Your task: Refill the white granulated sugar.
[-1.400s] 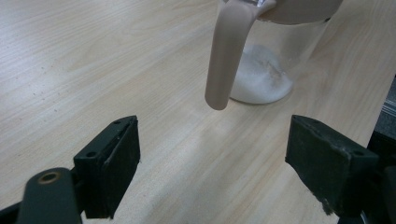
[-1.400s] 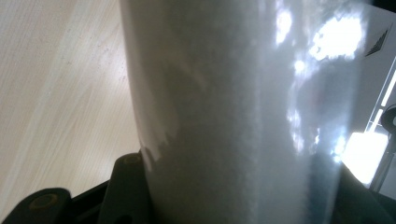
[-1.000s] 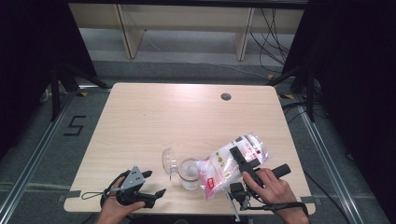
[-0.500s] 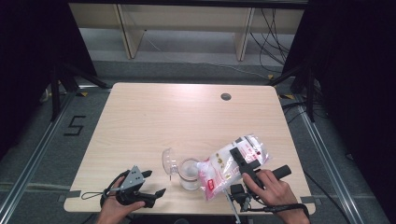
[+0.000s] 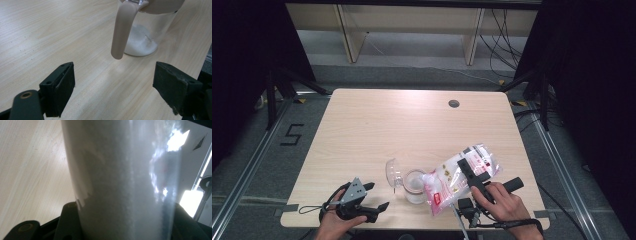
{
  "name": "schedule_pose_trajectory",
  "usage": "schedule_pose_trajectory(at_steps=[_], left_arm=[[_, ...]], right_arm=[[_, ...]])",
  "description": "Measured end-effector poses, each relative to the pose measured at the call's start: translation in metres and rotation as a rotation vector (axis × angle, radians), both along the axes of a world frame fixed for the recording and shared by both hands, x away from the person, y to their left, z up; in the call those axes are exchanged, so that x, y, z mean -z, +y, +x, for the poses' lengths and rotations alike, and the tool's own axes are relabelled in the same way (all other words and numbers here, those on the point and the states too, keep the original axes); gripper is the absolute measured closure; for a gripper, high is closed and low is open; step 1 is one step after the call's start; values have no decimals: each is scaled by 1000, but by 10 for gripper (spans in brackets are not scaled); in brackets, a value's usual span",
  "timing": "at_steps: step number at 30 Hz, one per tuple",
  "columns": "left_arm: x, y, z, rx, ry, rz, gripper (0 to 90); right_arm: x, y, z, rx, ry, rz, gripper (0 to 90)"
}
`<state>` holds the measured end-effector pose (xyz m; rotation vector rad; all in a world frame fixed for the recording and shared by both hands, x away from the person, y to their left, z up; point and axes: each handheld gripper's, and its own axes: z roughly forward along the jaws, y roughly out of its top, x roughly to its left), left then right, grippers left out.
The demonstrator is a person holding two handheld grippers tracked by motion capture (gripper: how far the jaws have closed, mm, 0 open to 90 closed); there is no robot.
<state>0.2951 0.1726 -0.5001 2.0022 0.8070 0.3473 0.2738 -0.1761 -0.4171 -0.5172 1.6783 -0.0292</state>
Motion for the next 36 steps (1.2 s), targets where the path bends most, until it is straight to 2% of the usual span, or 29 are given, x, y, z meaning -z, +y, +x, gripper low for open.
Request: schedule_pose_trajectory(at_steps=[4, 9, 16, 17, 19, 20, 22, 23, 24, 25, 26, 31, 36], left_arm=[[0, 0, 0, 5, -4, 17, 174], [0, 0, 0, 6, -2, 5, 174], [0, 0, 1, 7, -2, 8, 174], [0, 0, 0, 4, -1, 13, 174], [0, 0, 0, 6, -2, 16, 174], [0, 0, 0, 6, -3, 15, 174], [0, 0, 0, 4, -5, 15, 174], [1, 0, 0, 7, -1, 7, 174], [1, -1, 0, 7, -2, 6, 174], [1, -1, 0, 9, -3, 8, 174], [1, -1, 0, 12, -4, 7, 174], [1, -2, 0, 16, 2, 10, 174], [1, -1, 0, 9, 0, 4, 174]], right_arm=[[0, 1, 1, -13, 4, 0, 560], [1, 0, 1, 0, 6, 5, 566], [0, 0, 3, -23, 8, -11, 571], [1, 0, 3, -21, 10, -5, 571], [3, -1, 2, 4, 26, 47, 572], [1, 0, 2, -15, 21, 26, 572], [-1, 0, 3, -34, 20, 26, 573], [1, -1, 3, -18, 36, 51, 573], [1, -1, 3, -17, 37, 50, 573], [-1, 0, 4, -27, 31, 23, 574], [-1, 0, 4, -28, 33, 18, 574], [2, 0, 5, -36, 32, 30, 575], [1, 1, 4, -26, 34, 18, 576]])
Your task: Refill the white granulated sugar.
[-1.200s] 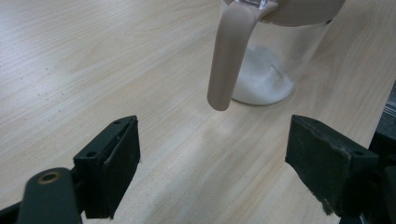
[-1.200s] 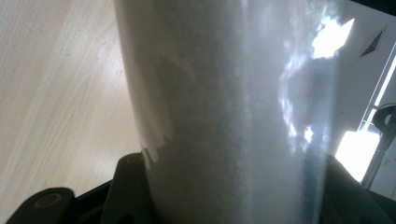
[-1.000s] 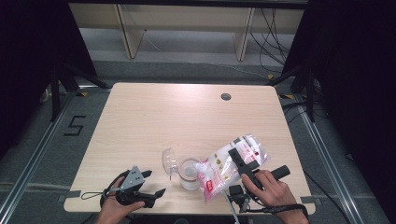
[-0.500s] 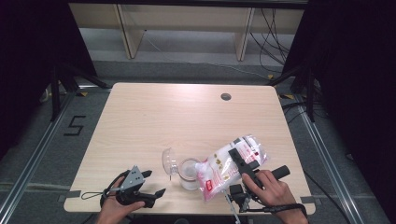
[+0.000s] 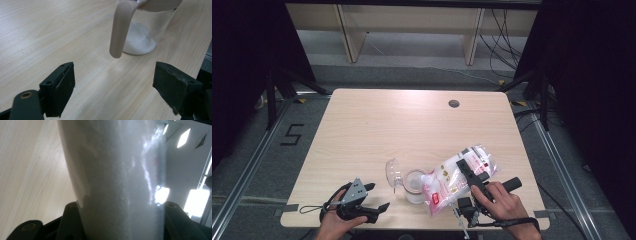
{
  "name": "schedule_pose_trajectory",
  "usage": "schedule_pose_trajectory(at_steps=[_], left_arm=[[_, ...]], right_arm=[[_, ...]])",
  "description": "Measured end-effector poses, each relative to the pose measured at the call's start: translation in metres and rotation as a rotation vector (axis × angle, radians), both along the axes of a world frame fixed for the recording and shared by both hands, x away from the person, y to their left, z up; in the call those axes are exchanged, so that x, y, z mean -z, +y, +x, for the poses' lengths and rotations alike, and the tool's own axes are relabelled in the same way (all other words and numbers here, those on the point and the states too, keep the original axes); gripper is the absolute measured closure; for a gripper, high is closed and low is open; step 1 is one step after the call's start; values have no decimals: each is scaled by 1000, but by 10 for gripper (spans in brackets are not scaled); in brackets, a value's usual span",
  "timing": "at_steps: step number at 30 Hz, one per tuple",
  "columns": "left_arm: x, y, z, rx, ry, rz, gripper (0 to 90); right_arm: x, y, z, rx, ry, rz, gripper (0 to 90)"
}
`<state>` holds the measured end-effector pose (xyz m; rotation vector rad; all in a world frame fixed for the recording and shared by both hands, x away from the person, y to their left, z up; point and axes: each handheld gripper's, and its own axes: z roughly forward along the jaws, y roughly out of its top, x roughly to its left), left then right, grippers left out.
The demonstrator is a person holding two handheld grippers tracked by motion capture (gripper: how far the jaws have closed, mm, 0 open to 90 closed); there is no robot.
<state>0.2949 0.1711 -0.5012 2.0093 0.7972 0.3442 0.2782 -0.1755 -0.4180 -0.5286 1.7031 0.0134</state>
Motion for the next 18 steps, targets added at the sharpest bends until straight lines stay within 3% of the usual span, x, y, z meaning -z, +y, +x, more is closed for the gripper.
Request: schedule_pose_trajectory(at_steps=[5, 8, 9, 10, 15, 18], left_arm=[[0, 0, 0, 1, 2, 0, 174], [0, 1, 2, 18, -19, 13, 174], [0, 1, 1, 16, -17, 11, 174], [0, 0, 0, 2, 2, 2, 174], [0, 0, 0, 2, 2, 1, 174], [0, 0, 0, 0, 2, 0, 174]], right_arm=[[1, -1, 0, 2, 1, 25, 577], [1, -1, -2, 19, 7, 26, 577], [0, 0, 0, -11, -8, 11, 577], [2, -1, -1, 8, 6, 30, 577], [-2, 0, -1, -15, -14, 3, 578], [-1, -1, -1, -3, -9, 15, 579]])
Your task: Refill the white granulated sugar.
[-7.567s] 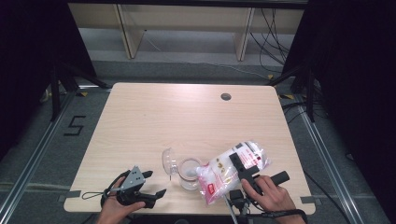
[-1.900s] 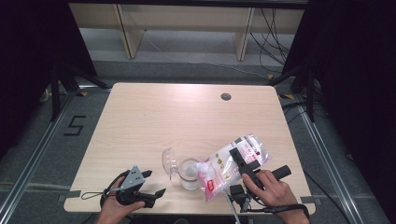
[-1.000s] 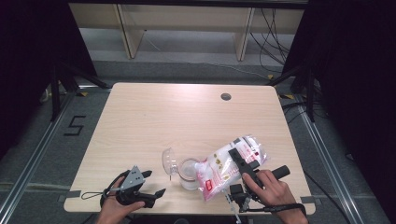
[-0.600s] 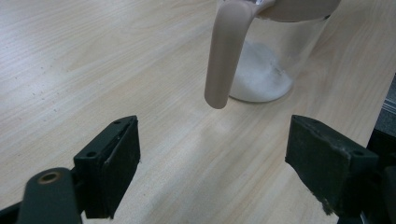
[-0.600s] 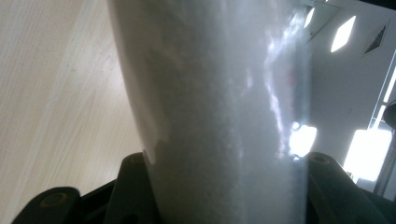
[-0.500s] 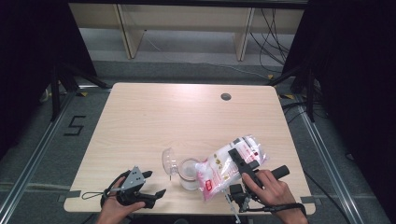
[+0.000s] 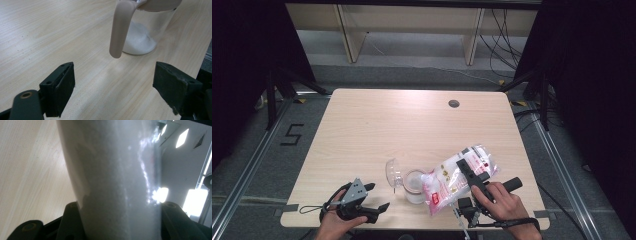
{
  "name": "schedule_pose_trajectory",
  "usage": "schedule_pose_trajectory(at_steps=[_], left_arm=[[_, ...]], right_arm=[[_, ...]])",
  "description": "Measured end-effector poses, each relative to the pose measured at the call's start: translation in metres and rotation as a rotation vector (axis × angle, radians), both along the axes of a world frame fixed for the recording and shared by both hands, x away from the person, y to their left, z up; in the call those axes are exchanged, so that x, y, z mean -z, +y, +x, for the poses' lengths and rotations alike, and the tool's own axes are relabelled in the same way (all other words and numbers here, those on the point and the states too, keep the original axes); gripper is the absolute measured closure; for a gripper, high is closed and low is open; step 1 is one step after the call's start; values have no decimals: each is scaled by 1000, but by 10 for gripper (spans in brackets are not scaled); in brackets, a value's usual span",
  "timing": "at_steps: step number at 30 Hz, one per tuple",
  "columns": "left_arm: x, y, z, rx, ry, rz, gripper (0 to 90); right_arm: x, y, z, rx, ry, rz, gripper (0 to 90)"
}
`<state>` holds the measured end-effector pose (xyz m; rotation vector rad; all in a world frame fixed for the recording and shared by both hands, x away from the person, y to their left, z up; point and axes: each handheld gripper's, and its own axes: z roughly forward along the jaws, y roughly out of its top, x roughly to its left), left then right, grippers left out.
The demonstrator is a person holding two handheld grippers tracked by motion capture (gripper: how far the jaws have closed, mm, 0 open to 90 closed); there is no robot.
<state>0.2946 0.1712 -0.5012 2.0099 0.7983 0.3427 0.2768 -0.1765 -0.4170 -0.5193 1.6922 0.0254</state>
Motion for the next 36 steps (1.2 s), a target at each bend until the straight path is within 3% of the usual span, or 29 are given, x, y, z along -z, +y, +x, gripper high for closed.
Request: schedule_pose_trajectory(at_steps=[6, 8, 9, 10, 13, 15, 16, 17, 19, 20, 23, 25, 26, 27, 29, 31, 33, 36], left_arm=[[0, 0, 0, 0, -1, 0, 174], [0, 1, 1, 6, -10, 10, 174], [-1, 3, 2, 20, -23, 38, 174], [-1, 2, 1, 14, -20, 17, 174], [-1, 1, 1, 11, -22, 15, 174], [0, 1, 1, 11, -16, 7, 174], [0, 1, 1, 13, -15, 9, 174], [-1, 3, 2, 20, -22, 37, 174], [-2, 3, 2, 15, -24, 40, 174], [0, 2, 2, 14, -17, 13, 174], [0, 1, 1, 10, -17, 3, 174], [-1, 3, 2, 16, -21, 35, 175], [-1, 3, 2, 19, -21, 37, 174], [0, 2, 1, 14, -18, 16, 174], [-1, 3, 2, 19, -23, 35, 174], [-1, 2, 1, 15, -21, 17, 174], [-1, 3, 2, 21, -21, 38, 174], [-1, 2, 1, 12, -19, 18, 174]], right_arm=[[1, 0, 0, -5, -1, -9, 581], [3, 0, -1, 9, 2, 6, 581], [3, 0, 0, 7, 4, 3, 582], [4, 0, 0, 8, 11, 8, 583], [3, 0, 0, -4, 20, 16, 584], [5, 0, -1, 0, 28, 51, 584], [4, 0, -1, -2, 23, 40, 584], [2, 1, 0, -19, 15, 9, 585], [3, 0, 1, -20, 13, 6, 585], [4, 0, -1, -5, 23, 35, 585], [-1, 0, 1, -18, 10, -7, 585], [4, -2, 0, 11, 23, 57, 586], [1, -3, 2, -13, 9, 7, 586], [2, -3, 1, -13, 9, 12, 586], [0, -1, 0, -16, 7, 4, 586], [-3, 0, 1, -37, -2, -17, 587], [-1, -2, -1, -18, 14, 14, 587], [-1, -2, 0, -27, 13, 10, 587]])
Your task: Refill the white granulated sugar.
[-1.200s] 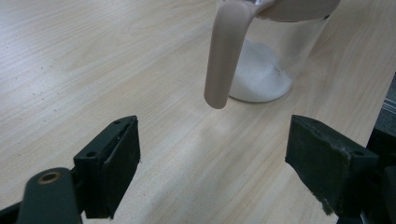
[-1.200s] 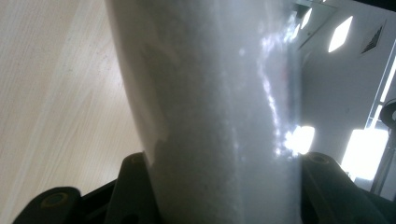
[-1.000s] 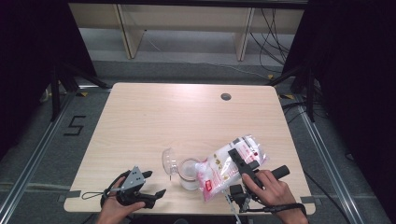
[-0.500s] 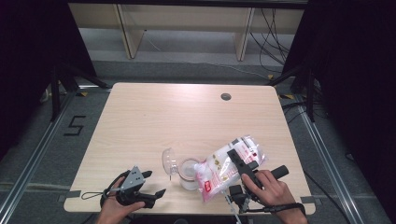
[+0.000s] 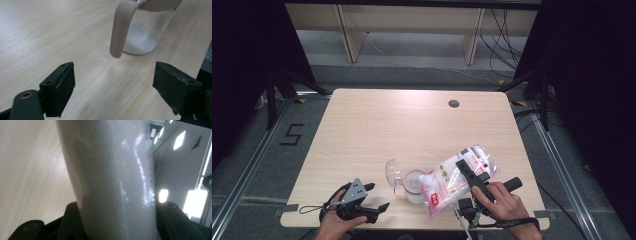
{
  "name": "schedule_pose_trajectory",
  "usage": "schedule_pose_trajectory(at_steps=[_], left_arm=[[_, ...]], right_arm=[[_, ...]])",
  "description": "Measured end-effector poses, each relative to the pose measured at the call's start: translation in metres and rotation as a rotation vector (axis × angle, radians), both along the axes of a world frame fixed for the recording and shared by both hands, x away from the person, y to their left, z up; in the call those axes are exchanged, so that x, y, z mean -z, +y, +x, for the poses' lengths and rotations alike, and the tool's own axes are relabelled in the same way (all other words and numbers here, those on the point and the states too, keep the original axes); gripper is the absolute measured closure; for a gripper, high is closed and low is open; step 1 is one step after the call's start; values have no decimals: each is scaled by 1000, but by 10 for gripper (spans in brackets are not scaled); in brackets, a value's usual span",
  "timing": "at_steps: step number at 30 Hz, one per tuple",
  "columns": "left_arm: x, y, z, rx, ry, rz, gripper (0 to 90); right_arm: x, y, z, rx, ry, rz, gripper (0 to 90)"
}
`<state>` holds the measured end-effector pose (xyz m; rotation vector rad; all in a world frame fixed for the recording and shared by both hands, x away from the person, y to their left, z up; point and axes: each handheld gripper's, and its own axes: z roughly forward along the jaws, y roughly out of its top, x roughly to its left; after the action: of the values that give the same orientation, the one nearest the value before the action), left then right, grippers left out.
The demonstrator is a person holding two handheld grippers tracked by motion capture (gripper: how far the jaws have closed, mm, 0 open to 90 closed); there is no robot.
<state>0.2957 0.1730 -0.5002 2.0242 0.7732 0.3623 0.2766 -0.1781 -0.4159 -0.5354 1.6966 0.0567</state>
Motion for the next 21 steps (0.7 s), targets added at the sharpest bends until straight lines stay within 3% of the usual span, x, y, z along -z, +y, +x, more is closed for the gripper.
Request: schedule_pose_trajectory(at_steps=[6, 9, 13, 16, 18, 19, 21], left_arm=[[0, 1, 0, 3, 2, 3, 174], [0, 1, 0, 0, -1, 0, 174], [1, 0, 0, 3, 3, -1, 174], [2, -1, 1, -15, 9, -2, 174], [1, -1, 0, -17, 14, 1, 175], [1, -2, -1, -21, 9, -11, 174], [0, -1, 0, -8, -6, 4, 174]], right_arm=[[5, 2, -1, 9, 9, 36, 588], [2, 3, 0, -24, -5, -9, 590], [5, 1, -1, 8, 13, 20, 591], [3, 1, 1, -20, -5, -11, 592], [6, -2, 0, 10, 13, 15, 593], [5, -2, 0, 18, 18, 11, 594], [2, -1, 2, -3, 2, -13, 595]])
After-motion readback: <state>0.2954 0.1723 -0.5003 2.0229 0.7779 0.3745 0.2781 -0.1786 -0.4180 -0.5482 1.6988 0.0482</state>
